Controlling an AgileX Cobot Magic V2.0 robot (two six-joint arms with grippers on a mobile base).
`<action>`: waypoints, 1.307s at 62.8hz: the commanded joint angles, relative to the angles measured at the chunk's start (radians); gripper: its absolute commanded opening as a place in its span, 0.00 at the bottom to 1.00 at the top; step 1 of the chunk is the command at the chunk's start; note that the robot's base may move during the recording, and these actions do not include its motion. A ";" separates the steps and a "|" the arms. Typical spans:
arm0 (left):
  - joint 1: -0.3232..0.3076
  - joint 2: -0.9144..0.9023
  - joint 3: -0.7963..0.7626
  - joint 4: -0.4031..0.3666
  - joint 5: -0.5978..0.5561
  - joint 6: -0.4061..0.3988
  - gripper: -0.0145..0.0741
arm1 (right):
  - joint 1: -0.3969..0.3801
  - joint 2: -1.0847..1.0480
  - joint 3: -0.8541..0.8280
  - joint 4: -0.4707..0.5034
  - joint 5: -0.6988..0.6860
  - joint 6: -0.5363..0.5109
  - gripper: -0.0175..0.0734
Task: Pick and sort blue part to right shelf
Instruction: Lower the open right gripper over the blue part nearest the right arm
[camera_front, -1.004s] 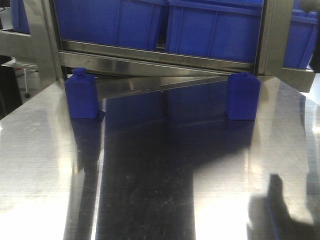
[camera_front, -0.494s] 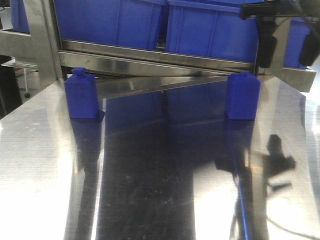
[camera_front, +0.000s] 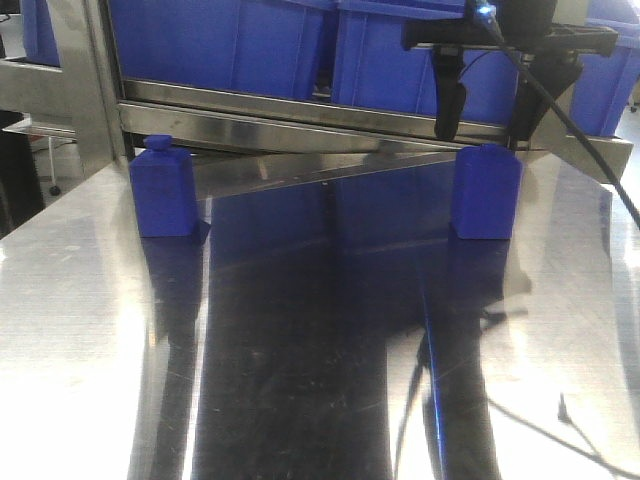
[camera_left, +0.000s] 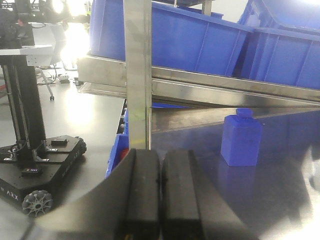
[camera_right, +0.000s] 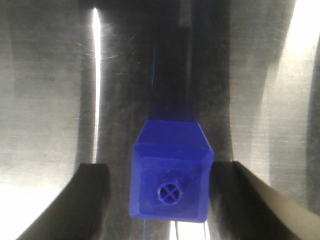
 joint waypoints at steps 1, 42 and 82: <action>-0.006 -0.018 0.021 -0.008 -0.077 -0.008 0.30 | 0.000 -0.048 -0.038 -0.006 0.062 0.006 0.75; -0.006 -0.018 0.021 -0.008 -0.077 -0.008 0.30 | 0.001 -0.039 -0.035 -0.027 0.090 0.050 0.75; -0.006 -0.018 0.021 -0.008 -0.077 -0.008 0.30 | 0.011 -0.038 -0.025 -0.045 0.092 0.035 0.75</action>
